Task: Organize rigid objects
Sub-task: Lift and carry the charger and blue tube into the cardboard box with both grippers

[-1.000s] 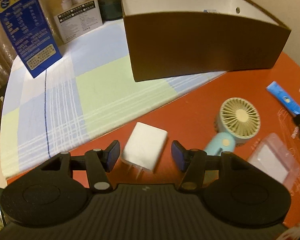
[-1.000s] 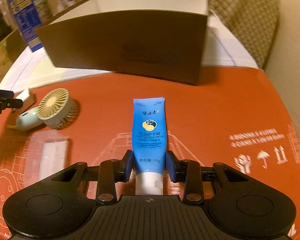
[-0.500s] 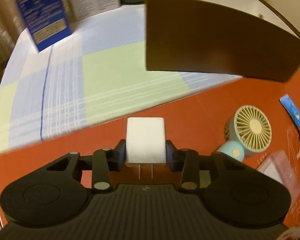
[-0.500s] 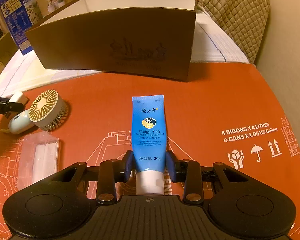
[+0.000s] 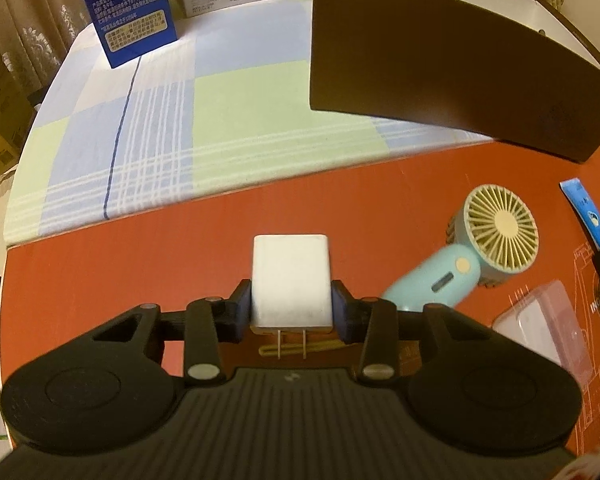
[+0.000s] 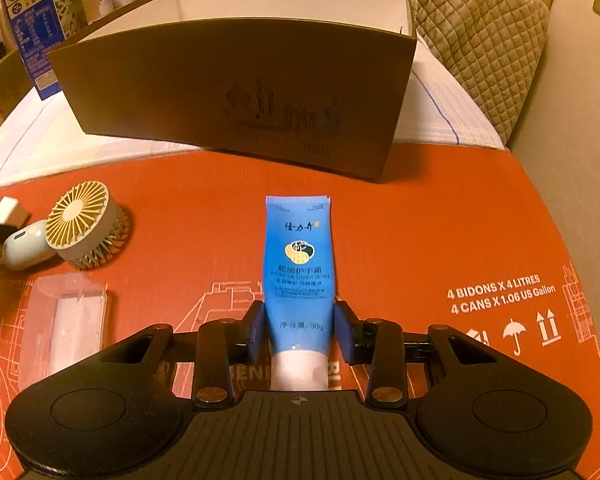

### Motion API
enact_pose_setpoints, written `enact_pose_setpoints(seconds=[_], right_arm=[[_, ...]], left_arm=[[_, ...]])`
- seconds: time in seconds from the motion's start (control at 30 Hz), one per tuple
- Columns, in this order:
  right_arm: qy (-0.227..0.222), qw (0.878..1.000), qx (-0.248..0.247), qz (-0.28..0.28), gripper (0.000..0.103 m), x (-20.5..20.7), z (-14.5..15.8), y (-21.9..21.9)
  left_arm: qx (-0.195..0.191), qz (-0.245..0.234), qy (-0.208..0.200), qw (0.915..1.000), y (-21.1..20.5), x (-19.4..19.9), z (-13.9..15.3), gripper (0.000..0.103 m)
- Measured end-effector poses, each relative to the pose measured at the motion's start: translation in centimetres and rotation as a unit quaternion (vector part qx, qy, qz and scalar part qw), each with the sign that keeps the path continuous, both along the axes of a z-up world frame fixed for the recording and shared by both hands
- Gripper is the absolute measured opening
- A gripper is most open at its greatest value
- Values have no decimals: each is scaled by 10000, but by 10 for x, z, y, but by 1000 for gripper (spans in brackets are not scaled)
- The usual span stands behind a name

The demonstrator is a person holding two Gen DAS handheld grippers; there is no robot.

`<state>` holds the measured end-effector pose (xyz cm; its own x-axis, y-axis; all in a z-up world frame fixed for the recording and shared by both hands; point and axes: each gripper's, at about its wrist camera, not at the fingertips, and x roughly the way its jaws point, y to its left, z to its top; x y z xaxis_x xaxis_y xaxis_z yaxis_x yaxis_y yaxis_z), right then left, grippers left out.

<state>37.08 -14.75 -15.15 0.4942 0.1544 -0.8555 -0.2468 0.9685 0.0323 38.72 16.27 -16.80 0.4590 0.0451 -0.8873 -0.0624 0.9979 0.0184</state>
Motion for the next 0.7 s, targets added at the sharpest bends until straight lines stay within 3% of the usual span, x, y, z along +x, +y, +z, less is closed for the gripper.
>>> enact_pose_setpoints(seconds=[0.7], right_arm=[[-6,9999,88,121,33,-3,2,-3]], left_arm=[[105,4,51,9999,-11,-10,1,36]])
